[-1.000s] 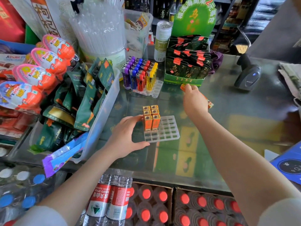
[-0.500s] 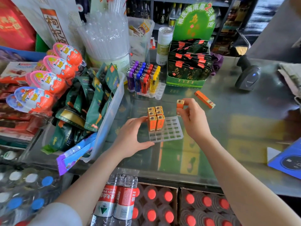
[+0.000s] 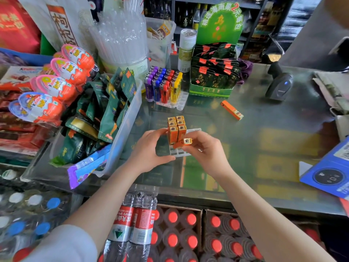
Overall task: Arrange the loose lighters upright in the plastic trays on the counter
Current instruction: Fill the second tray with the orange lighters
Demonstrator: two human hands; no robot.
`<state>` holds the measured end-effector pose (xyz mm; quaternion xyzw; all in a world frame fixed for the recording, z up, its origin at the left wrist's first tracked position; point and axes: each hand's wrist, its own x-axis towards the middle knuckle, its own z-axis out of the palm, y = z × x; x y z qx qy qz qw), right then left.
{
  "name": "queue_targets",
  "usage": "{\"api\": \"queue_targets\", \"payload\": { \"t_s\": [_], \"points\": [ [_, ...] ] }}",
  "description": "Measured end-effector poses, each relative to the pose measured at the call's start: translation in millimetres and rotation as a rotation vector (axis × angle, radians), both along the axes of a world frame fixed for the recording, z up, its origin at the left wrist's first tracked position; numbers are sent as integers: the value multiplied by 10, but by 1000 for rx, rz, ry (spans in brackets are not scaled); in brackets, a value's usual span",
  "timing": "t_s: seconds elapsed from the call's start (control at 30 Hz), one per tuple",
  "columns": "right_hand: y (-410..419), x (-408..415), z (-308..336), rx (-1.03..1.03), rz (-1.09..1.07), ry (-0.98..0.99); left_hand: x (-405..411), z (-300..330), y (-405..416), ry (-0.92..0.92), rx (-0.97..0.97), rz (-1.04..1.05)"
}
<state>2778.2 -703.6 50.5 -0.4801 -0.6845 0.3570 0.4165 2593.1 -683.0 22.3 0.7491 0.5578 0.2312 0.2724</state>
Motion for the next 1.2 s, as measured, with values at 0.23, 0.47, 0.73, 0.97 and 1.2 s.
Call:
{"api": "queue_targets", "payload": {
  "t_s": [0.23, 0.47, 0.73, 0.97, 1.2],
  "points": [
    [111, -59, 18, 125, -9, -196, -7, -35, 22, 13, -10, -1],
    [65, -154, -19, 125, 6, -210, -20, -63, 39, 3, -4, -9],
    [0, -277, 57, 255, -151, -505, -1, -50, 39, 16, -22, -4],
    [-60, -315, 236, 84, -256, -506, -10, -55, 32, 23, -35, 8],
    [25, -446, 278, 34, -329, -550, -22, -69, 32, 14, -41, 4]
  ]
}}
